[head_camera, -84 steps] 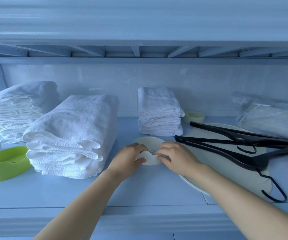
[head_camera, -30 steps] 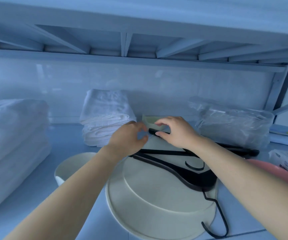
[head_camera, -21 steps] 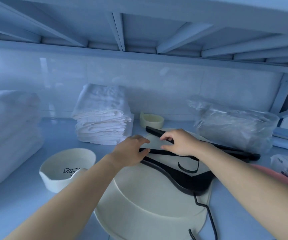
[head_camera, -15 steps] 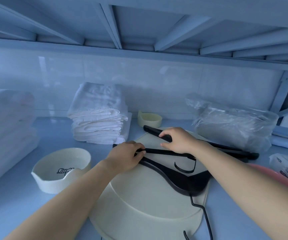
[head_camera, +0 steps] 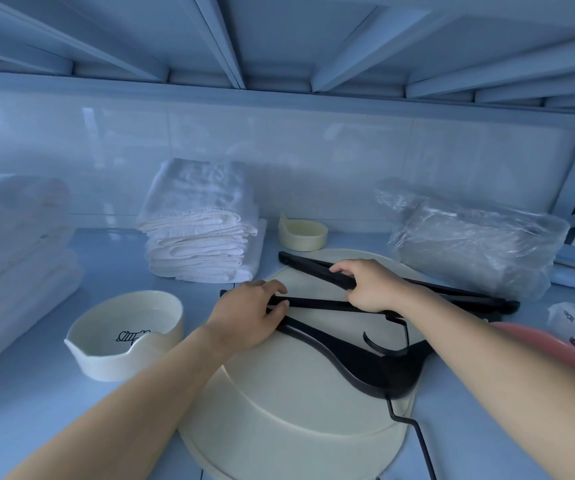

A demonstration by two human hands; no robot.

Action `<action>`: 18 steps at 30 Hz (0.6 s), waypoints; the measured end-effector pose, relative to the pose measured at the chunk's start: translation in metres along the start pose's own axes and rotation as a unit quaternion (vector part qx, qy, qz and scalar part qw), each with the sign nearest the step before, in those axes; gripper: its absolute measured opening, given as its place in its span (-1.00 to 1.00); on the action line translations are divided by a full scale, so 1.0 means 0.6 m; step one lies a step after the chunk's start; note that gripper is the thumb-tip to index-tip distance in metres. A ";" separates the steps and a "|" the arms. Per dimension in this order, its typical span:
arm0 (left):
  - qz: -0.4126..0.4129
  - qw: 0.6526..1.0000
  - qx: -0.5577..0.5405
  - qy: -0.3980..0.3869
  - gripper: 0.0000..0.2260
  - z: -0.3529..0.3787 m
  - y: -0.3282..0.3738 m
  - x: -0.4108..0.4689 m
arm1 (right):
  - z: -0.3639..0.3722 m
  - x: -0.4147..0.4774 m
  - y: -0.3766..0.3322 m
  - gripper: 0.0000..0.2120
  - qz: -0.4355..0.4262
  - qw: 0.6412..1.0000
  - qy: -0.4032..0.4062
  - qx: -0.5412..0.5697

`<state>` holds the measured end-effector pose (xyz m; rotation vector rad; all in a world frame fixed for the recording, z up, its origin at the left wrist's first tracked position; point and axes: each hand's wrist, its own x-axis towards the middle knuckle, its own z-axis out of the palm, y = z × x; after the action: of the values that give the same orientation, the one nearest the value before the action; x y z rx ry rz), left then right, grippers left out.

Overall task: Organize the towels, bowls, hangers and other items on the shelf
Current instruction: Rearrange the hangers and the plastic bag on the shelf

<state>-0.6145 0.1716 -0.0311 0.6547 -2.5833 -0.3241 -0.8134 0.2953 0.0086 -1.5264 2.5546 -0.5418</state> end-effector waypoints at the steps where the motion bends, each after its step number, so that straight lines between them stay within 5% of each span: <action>1: -0.011 1.000 -0.001 0.003 -0.72 -0.002 0.000 0.001 | 0.000 -0.004 -0.001 -0.42 -0.006 1.000 -0.006 0.006; 11: 0.030 0.997 0.012 0.070 -0.65 -0.019 0.026 0.049 | -0.010 -0.022 -0.002 -0.50 -0.039 0.998 -0.034 0.031; 18: 0.020 0.998 0.000 0.059 -0.65 -0.016 0.025 0.079 | -0.027 0.015 0.009 -0.67 -0.049 0.997 0.039 0.052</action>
<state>-0.6532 0.1597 -0.0002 0.6030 -2.4808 -0.2650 -0.8267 0.2935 0.0228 -1.6328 2.4729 -0.7495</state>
